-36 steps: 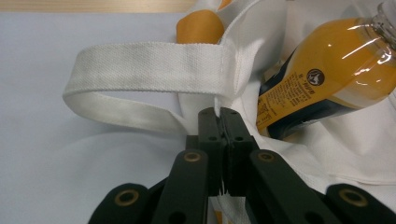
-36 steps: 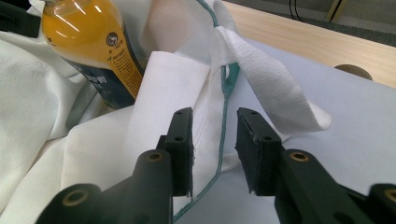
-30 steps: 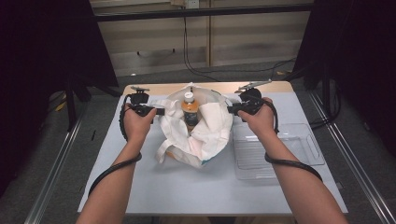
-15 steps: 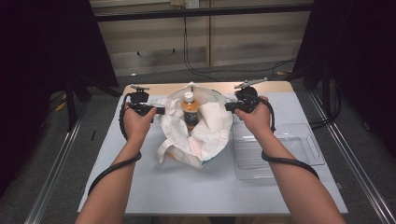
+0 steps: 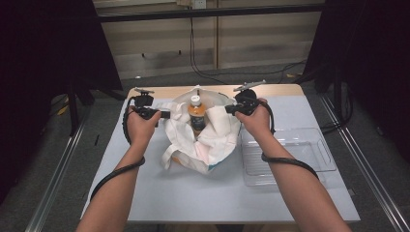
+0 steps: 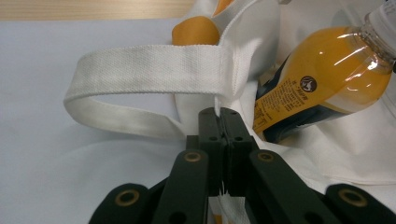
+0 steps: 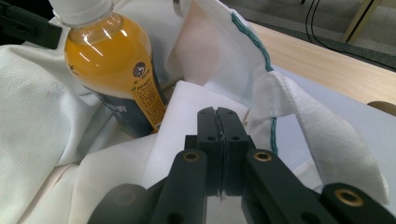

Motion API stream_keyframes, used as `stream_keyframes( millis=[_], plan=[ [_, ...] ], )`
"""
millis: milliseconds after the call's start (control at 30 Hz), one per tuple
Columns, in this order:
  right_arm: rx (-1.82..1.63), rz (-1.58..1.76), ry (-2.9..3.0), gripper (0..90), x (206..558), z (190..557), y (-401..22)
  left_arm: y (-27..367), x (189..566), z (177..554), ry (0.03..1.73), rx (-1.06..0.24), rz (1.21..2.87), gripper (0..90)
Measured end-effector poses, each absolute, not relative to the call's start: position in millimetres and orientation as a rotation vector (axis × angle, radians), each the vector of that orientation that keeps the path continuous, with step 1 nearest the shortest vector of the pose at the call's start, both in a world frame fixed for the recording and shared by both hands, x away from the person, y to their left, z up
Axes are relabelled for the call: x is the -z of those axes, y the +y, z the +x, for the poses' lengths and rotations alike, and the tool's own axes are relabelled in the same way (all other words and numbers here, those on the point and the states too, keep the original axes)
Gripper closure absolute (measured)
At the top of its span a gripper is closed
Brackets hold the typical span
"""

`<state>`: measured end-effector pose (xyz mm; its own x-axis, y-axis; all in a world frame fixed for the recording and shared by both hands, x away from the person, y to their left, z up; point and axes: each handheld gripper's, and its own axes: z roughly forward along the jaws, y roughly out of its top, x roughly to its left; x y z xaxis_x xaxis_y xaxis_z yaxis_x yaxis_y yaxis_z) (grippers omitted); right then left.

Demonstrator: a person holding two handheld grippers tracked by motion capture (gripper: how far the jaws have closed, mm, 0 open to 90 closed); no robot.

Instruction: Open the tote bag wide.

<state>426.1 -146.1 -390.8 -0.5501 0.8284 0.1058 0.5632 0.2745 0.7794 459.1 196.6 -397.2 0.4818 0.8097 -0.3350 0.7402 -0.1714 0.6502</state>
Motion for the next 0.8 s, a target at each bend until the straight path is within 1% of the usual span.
stream_keyframes(
  millis=[333, 800],
  plan=[
    [-1.155, 1.307, 2.219, 90.0, 403, 438, -148, 201, 406, 462, 1.299, -0.092, 1.934, 88.7],
    [-1.125, 1.354, 2.221, 90.0, 420, 440, -152, 203, 413, 463, 1.312, -0.096, 1.941, 88.6]
  ],
)
